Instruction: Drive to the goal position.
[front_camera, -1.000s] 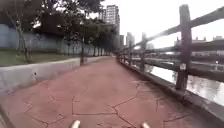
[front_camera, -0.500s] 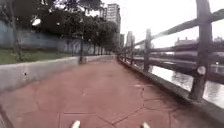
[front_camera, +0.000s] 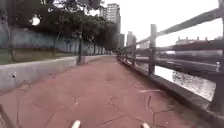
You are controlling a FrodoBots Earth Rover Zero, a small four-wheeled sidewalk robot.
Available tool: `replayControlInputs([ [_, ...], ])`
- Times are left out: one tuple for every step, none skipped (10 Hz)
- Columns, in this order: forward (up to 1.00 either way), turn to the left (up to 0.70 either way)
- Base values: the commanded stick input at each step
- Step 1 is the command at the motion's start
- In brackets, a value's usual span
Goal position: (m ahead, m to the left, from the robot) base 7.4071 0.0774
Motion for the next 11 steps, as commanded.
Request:
replayControlInputs([
  [0.7, 0.03],
  [0.7, 0.03],
  [0.7, 0.03],
  [0.7, 0.03],
  [0.7, 0.03],
  [0.7, 0.03],
  [0.7, 0.03],
  [0.7, 0.03],
  [0.7, 0.03],
  [0.7, 0.03],
  [0.7, 0.03],
])
